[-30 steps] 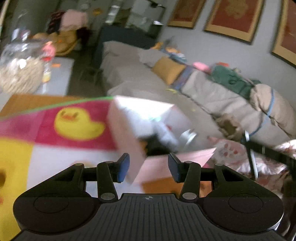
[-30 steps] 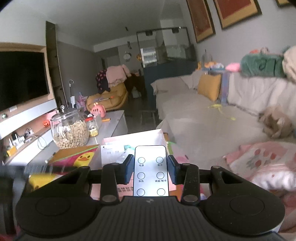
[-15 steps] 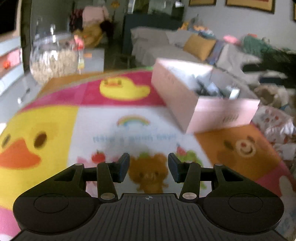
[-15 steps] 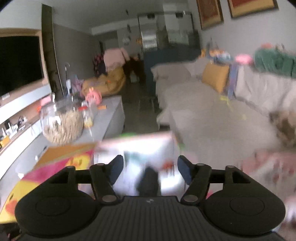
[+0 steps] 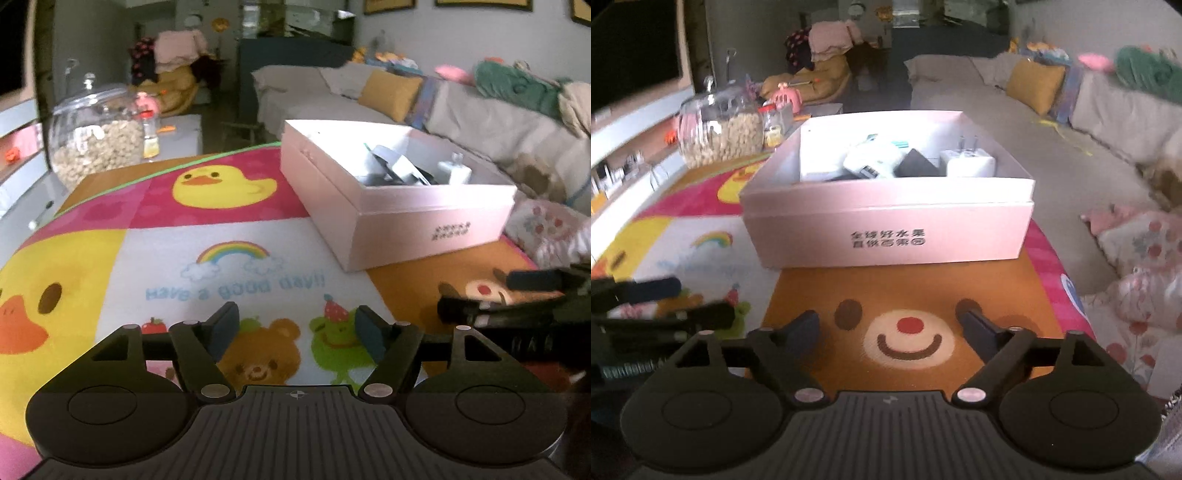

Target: Organize rigid objects

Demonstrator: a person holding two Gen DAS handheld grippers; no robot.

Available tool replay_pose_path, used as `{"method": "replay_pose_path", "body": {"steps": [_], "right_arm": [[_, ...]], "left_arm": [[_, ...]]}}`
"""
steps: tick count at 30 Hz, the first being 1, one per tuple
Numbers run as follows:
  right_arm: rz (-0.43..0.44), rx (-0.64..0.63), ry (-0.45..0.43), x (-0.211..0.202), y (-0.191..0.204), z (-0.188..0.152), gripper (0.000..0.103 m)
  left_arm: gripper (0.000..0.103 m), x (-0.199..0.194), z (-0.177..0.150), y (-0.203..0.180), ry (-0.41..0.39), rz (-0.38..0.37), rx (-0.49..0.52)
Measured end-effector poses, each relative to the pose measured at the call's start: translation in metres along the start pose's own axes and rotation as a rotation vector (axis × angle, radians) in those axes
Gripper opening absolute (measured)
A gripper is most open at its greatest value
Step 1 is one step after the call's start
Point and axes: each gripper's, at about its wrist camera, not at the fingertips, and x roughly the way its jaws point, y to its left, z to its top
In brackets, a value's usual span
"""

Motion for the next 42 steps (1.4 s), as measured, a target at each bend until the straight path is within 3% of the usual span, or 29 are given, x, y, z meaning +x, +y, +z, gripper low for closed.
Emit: {"method": "replay_pose_path", "body": {"steps": [7, 15, 20, 42], "right_arm": [[0.026, 0.007, 0.012, -0.001, -0.012, 0.001, 0.103], [0.004, 0.038, -0.045, -0.002, -0.013, -0.007, 0.103], [-0.033, 0.025, -0.037, 0.0, -0.01, -0.007, 0.103], [-0.037, 0.018, -0.039, 0.001, -0.009, -0.007, 0.103]], "left_arm": [[0.073, 0.001, 0.001, -0.008, -0.004, 0.072, -0.017], [0.073, -0.005, -0.003, -0.007, -0.004, 0.092, -0.035], [0.073, -0.006, -0.004, -0.008, -0.006, 0.095, -0.035], [0.073, -0.005, -0.004, -0.007, -0.008, 0.097, -0.033]]}}
